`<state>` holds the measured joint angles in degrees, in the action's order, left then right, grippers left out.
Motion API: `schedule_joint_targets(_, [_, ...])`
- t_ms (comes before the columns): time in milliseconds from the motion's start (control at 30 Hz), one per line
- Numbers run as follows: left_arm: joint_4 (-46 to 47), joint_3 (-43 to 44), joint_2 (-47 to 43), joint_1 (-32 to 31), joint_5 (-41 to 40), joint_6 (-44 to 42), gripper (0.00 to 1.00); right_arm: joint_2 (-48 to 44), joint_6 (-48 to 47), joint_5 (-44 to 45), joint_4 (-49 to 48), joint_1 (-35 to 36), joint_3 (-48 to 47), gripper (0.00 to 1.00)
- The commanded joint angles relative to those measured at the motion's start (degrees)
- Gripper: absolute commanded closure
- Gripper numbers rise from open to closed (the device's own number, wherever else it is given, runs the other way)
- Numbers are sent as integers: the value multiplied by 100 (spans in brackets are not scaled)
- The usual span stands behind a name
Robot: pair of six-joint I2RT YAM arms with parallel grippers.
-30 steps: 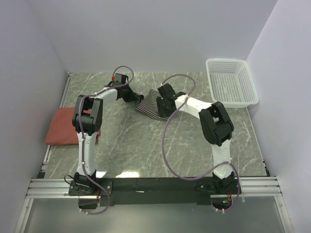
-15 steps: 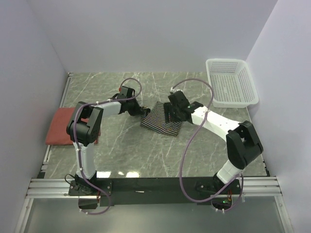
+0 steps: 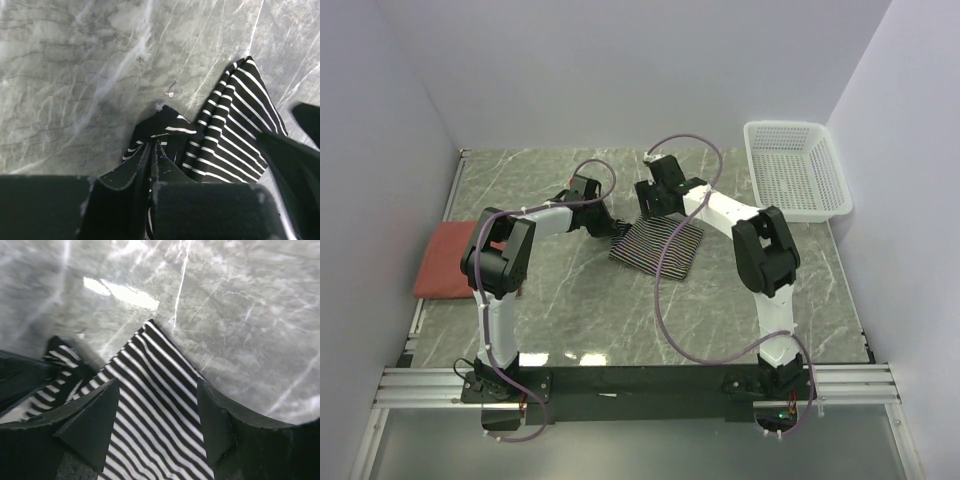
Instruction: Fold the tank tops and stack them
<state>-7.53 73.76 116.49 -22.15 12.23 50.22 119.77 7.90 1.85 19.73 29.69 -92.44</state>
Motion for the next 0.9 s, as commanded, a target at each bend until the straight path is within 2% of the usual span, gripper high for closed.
schedule_joint_targets(0, [-205,121,208,-61,43,-153,90,126,-350,-306,14,-139,-423,30])
schedule_joint_targets(133, [-231,192,269,-61,51,-153,90,441,-386,-527,101,-157,-687,37])
schedule_joint_targets(400, [-258,271,313,-70,60,-152,91,960,-351,-571,110,-148,-985,45])
schedule_joint_targets(500, [-275,288,322,-70,43,-170,91,1092,-333,-606,207,-139,-1091,54])
schedule_joint_targets(567, [-293,306,339,-70,43,-170,91,1075,-307,-589,181,-157,-1048,54])
schedule_joint_targets(667, [-267,289,340,-70,51,-170,91,988,-246,-589,49,-157,-907,67])
schedule_joint_targets(700, [-284,306,366,-70,34,-187,91,953,-219,-563,49,-148,-907,79])
schedule_joint_targets(800, [-293,306,375,-79,16,-188,91,725,-149,-501,-100,-157,-732,98])
schedule_joint_targets(867, [-284,297,384,-79,8,-188,91,514,-96,-475,-407,-157,-530,100])
